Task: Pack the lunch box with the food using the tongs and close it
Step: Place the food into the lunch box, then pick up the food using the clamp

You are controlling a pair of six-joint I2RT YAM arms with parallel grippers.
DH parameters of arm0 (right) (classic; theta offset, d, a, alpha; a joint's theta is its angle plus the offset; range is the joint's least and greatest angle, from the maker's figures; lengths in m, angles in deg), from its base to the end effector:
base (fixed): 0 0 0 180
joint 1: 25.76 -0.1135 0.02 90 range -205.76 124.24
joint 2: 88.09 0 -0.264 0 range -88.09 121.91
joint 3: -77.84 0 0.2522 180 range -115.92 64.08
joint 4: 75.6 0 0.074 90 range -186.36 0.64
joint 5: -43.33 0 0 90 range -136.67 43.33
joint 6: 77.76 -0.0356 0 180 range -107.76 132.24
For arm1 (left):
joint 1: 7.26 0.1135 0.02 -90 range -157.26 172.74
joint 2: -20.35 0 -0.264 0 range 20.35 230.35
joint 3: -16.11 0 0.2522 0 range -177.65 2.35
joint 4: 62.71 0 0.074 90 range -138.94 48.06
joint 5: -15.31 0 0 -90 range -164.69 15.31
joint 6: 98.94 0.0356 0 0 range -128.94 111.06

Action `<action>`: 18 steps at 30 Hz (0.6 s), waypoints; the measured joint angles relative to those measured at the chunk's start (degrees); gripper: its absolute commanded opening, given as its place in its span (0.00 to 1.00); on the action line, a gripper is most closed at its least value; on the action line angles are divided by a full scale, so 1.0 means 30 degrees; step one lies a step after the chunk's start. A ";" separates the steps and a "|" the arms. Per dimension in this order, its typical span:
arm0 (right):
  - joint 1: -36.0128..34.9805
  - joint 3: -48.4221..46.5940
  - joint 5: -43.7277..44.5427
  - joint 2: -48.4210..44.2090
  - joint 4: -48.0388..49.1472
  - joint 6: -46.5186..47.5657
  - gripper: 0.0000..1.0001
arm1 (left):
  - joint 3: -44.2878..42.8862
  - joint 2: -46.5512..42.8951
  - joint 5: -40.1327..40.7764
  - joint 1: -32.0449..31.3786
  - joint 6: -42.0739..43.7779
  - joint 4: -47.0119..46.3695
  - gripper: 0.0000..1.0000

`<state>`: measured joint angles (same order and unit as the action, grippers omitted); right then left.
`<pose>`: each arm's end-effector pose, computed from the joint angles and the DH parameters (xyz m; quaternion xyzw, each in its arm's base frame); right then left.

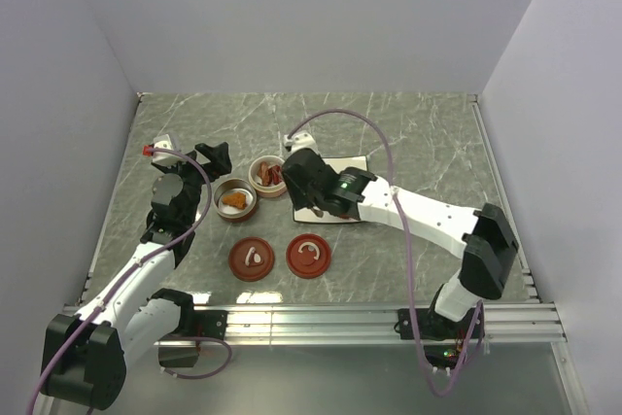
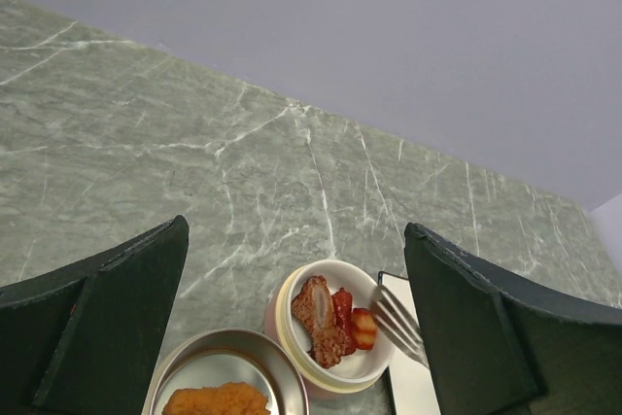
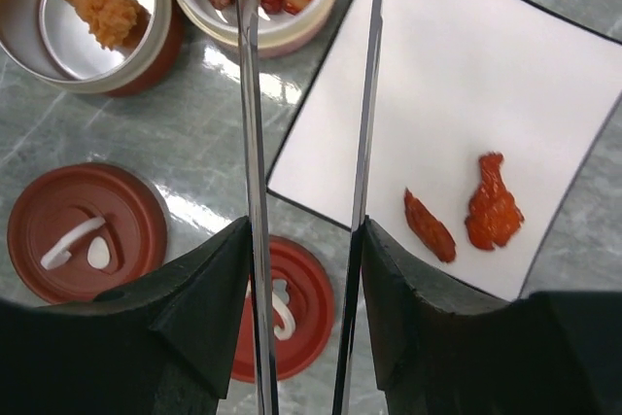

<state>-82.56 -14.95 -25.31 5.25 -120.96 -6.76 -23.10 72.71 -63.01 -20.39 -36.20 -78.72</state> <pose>0.2091 0.2959 0.2977 -0.2292 0.8843 0.0910 0.3966 0.2092 -0.0414 0.2706 -0.1575 0.6714 -0.1830 0.7007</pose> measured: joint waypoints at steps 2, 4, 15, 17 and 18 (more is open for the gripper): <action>0.0015 0.0780 0.0204 -0.0896 -0.0051 -0.0277 0.54 | 0.0000 0.0000 0.0000 0.0000 0.0000 0.0000 0.99; 0.0015 0.1690 0.0466 -0.1923 -0.0095 -0.0648 0.53 | 0.0000 0.0000 -0.0007 0.0000 0.0000 0.0000 1.00; -0.0197 0.7402 0.0969 -0.7461 -0.1064 -0.3373 0.50 | 0.0000 0.0000 -0.0007 0.0022 0.0000 0.0007 0.99; -0.0401 0.8247 0.0954 -0.8400 -0.1268 -0.3920 0.50 | 0.0000 0.0000 -0.0015 0.0029 0.0000 0.0007 0.99; -0.0517 0.8604 0.0947 -0.8816 -0.1341 -0.4211 0.49 | 0.0000 0.0000 -0.0015 0.0029 -0.0007 0.0007 0.99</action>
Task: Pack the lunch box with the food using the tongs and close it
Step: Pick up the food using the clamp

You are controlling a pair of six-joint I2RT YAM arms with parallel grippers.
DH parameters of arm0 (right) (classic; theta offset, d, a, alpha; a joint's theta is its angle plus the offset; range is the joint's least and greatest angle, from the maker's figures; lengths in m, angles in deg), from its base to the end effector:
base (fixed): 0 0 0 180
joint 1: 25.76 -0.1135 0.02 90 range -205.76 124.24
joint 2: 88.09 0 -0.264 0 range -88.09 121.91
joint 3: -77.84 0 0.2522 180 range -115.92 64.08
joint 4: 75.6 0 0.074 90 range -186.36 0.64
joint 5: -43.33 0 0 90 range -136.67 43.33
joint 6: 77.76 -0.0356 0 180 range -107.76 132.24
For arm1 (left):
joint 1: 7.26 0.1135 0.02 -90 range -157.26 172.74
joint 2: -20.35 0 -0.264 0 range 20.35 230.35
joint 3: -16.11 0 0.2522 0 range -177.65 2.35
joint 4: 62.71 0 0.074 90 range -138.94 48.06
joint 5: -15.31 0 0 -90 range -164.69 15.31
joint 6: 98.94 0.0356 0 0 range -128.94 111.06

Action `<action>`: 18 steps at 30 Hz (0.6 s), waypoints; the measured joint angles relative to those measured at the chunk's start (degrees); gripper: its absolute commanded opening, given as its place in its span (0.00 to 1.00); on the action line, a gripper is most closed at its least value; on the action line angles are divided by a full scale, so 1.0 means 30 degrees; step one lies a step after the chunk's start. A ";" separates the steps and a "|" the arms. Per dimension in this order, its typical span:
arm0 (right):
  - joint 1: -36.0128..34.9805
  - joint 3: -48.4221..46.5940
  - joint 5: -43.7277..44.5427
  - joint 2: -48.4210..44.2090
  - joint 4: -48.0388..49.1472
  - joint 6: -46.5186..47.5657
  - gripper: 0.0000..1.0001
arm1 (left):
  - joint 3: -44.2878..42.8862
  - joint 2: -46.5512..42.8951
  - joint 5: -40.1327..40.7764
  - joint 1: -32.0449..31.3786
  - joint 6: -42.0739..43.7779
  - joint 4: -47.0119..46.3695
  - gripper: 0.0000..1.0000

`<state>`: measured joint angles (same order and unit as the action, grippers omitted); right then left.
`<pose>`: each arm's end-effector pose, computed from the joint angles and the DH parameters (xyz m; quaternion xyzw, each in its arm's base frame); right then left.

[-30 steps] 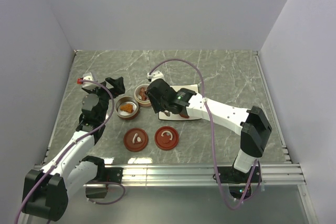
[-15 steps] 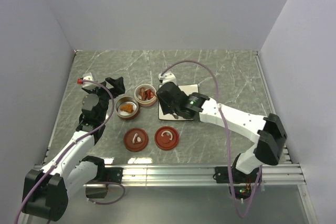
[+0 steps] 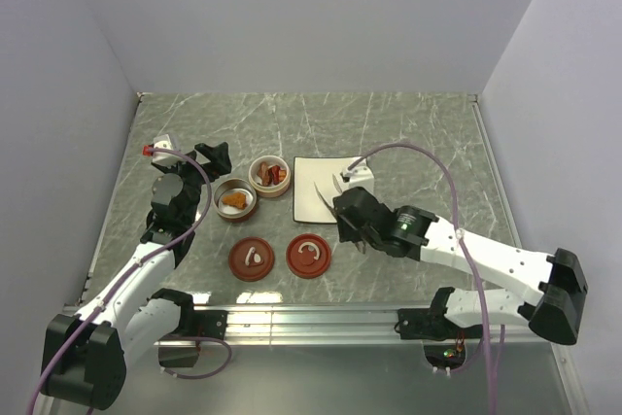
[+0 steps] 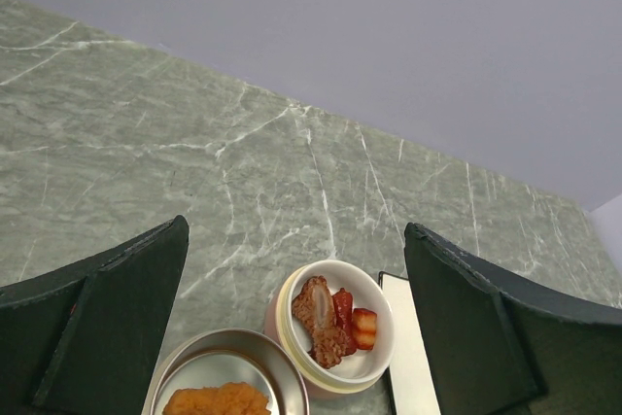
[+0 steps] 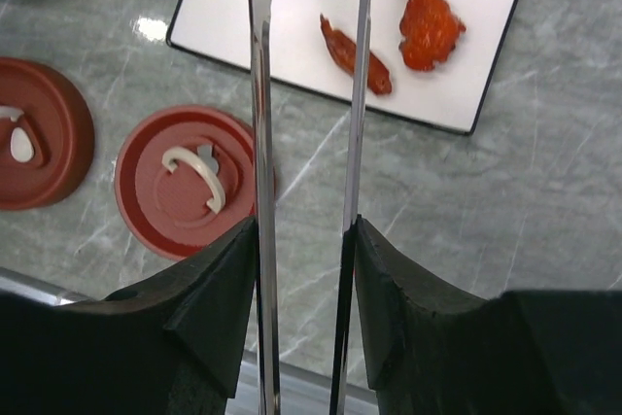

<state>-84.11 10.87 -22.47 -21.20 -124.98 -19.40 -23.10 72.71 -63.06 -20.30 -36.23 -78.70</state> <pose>0.1373 0.1950 0.2759 -0.1408 0.9088 0.1014 0.3794 0.2092 -0.0411 0.2706 -0.1579 0.6714 -0.1829 0.7006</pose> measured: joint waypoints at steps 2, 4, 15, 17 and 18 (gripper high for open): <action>-0.0255 0.0452 -0.0022 -0.0554 -0.0233 -0.0452 0.49 | 0.0000 0.0000 0.0000 0.0000 0.0000 -0.0007 0.99; -0.0488 0.0794 -0.0051 -0.1013 -0.0408 -0.0838 0.48 | 0.0000 -0.0007 0.0000 0.0000 0.0000 -0.0007 1.00; -0.1224 0.2222 -0.0313 -0.2958 -0.1311 -0.2506 0.47 | 0.0000 0.0007 -0.0080 0.0000 0.0007 -0.0007 1.00; -0.1224 0.2404 -0.0408 -0.2878 -0.1421 -0.2652 0.47 | 0.0000 0.0007 -0.0087 0.0000 0.0000 -0.0007 1.00; -0.1224 0.2506 -0.0423 -0.2805 -0.1421 -0.2688 0.47 | 0.0000 0.0007 -0.0087 0.0000 0.0000 -0.0007 0.99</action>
<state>-87.78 18.39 -23.74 -29.61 -129.24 -27.46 -23.10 72.73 -63.32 -20.30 -36.23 -78.72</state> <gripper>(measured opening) 0.472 0.995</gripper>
